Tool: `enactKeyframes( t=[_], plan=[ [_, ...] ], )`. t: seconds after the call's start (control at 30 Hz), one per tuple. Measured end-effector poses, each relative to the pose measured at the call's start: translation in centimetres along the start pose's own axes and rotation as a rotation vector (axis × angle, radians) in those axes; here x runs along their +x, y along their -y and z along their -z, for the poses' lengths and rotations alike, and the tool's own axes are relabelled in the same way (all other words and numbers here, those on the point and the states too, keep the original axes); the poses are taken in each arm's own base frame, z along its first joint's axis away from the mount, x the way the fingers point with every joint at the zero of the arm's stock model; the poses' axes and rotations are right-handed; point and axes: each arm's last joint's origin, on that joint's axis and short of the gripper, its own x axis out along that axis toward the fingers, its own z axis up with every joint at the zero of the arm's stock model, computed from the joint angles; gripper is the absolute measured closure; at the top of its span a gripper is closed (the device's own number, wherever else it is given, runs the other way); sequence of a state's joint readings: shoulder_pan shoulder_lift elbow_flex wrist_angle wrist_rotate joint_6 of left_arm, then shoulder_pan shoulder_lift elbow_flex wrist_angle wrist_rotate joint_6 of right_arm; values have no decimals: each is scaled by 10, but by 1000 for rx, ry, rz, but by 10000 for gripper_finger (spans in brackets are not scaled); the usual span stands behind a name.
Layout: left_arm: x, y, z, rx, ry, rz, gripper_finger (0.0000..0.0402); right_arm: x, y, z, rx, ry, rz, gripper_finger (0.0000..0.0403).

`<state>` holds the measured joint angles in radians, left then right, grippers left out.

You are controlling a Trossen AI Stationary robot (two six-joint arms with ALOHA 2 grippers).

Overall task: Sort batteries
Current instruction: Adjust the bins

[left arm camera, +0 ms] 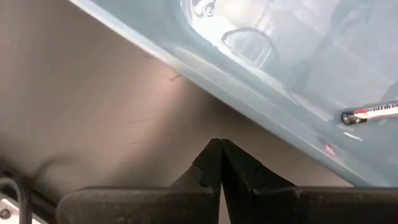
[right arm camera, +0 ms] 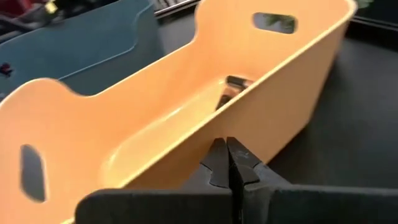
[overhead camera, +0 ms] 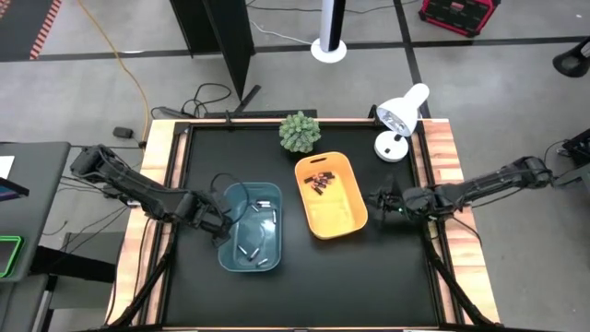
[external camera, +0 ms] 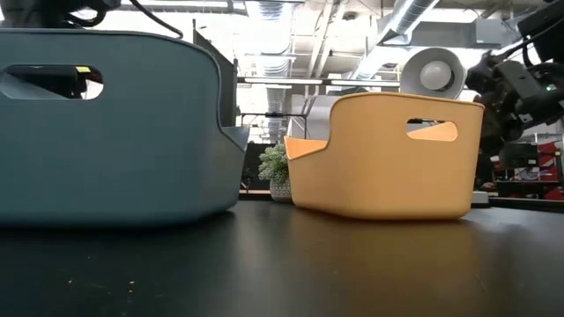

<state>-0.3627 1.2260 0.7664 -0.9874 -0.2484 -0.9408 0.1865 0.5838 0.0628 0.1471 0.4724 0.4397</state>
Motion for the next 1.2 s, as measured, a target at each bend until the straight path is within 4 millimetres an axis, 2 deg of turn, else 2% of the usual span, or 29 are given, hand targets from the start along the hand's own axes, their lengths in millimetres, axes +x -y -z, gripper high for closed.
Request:
enactKeyframes(
  t=[0.57,0.93,1.2],
  plan=[
    [4,-6,-17,8,97,-21,401,-4,-26,2,-21,22,-209,403],
    [6,-7,-26,13,144,-9,401,-7,-50,-45,-85,128,-201,403],
    [6,-7,-26,7,149,-9,401,25,-91,-54,-178,-32,-218,403]
  ],
)
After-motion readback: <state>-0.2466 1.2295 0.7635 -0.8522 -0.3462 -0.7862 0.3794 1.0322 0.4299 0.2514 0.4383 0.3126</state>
